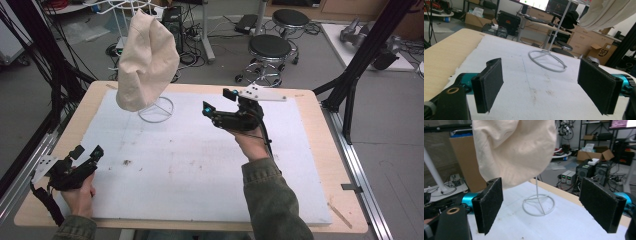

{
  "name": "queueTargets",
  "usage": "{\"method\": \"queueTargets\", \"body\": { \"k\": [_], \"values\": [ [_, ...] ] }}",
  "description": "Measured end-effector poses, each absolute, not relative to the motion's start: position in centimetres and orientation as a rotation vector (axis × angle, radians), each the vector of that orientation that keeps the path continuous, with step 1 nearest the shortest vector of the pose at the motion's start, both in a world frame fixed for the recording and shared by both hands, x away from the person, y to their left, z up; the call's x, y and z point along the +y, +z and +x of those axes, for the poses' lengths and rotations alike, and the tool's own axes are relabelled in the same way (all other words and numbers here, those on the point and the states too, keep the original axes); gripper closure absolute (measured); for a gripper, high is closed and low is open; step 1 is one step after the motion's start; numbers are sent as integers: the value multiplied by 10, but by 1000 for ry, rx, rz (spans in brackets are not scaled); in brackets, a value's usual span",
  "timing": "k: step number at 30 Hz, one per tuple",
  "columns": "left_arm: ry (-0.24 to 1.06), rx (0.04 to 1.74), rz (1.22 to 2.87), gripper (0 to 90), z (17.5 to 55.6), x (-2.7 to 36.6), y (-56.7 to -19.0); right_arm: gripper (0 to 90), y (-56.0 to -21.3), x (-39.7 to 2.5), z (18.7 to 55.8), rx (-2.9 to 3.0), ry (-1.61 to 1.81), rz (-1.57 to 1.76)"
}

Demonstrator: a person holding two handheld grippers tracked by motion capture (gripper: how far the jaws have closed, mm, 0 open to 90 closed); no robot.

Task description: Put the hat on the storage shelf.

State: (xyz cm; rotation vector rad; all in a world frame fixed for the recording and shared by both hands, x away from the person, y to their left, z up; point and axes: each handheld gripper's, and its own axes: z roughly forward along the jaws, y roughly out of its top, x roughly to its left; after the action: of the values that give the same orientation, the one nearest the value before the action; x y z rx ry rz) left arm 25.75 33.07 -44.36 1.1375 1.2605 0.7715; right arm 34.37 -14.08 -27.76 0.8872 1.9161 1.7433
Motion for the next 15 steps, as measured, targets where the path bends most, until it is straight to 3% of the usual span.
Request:
{"method": "queueTargets", "body": {
  "k": [15],
  "values": [
    [774,1257,1150,205,257,326,-442,186,-322,-209,302,1794,1728,1027]
  ]
}}
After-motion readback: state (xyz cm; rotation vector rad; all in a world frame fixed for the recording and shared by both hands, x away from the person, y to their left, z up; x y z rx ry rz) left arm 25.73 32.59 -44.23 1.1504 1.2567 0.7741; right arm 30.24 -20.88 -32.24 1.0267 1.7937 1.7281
